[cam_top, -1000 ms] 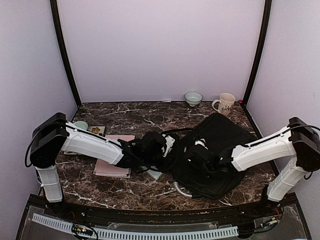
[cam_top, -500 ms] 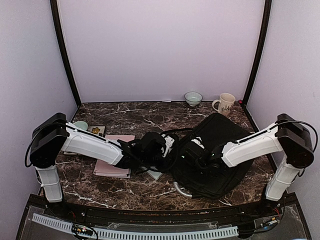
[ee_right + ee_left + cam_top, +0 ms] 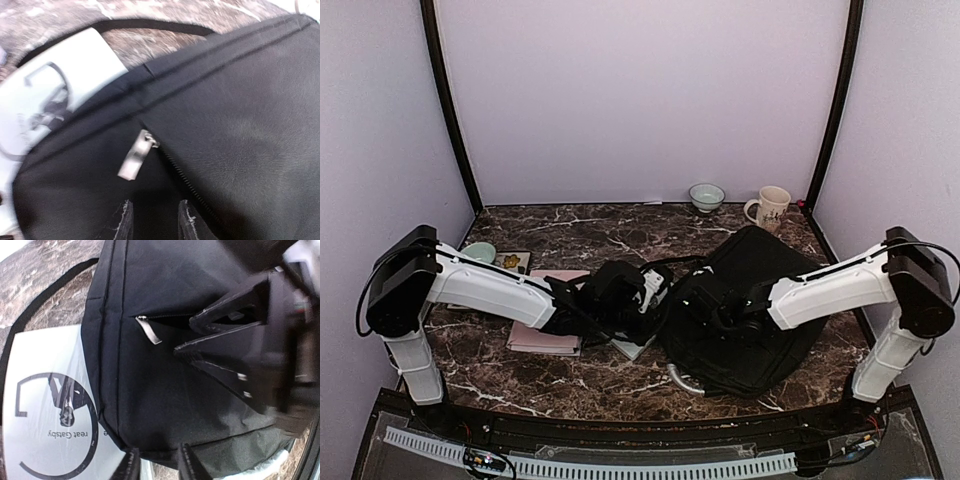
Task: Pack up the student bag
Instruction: Adjust the pen in the upper front pocket of the bag, then adjust the student bag at the center of the board.
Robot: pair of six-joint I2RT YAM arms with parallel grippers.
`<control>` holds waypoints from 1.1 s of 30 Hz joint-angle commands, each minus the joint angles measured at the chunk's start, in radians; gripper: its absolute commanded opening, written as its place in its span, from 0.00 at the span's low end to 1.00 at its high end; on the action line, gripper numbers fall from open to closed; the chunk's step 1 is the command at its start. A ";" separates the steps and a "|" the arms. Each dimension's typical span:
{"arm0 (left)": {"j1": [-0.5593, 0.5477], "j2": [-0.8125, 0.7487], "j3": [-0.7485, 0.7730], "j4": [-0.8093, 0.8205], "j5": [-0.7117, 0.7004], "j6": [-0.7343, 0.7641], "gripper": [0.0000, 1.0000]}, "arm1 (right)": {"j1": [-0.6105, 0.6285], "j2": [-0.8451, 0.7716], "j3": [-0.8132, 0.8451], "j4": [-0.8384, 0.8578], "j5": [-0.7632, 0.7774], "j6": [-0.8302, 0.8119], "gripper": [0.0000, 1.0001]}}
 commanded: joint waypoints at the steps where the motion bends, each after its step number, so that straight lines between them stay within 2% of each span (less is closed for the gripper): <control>1: 0.000 -0.077 0.009 -0.070 -0.012 0.007 0.31 | 0.024 -0.135 -0.007 0.004 -0.046 0.012 0.34; 6: 0.000 -0.103 0.038 -0.124 -0.083 0.037 0.50 | 0.030 -0.247 -0.031 -0.177 0.059 0.152 0.38; 8: 0.002 -0.093 0.072 -0.151 -0.101 0.051 0.54 | 0.036 -0.293 -0.056 -0.258 0.110 0.225 0.39; 11: 0.010 -0.032 0.169 -0.216 -0.110 0.073 0.55 | 0.036 -0.373 -0.130 -0.331 0.157 0.320 0.42; 14: 0.014 0.058 0.289 -0.288 -0.118 0.085 0.54 | 0.036 -0.450 -0.213 -0.338 0.172 0.377 0.50; 19: 0.015 0.191 0.438 -0.322 -0.041 0.093 0.53 | 0.035 -0.554 -0.290 -0.339 0.185 0.403 0.56; 22: 0.015 0.249 0.511 -0.368 -0.103 0.083 0.52 | 0.034 -0.588 -0.316 -0.287 0.174 0.386 0.57; 24: 0.017 0.241 0.503 -0.374 -0.162 0.069 0.53 | 0.035 -0.596 -0.338 -0.161 0.123 0.329 0.57; 27: 0.041 0.171 0.435 -0.338 -0.162 0.074 0.63 | 0.034 -0.564 -0.351 0.030 -0.015 0.212 0.57; 30: 0.109 0.103 0.375 -0.341 -0.061 0.106 0.73 | 0.037 -0.491 -0.301 0.068 -0.064 0.181 0.58; 32: 0.167 0.099 0.377 -0.378 0.105 0.121 0.74 | 0.038 -0.424 -0.253 0.062 -0.055 0.171 0.58; 33: 0.187 0.099 0.377 -0.388 0.142 0.126 0.73 | 0.039 -0.397 -0.229 0.063 -0.048 0.163 0.59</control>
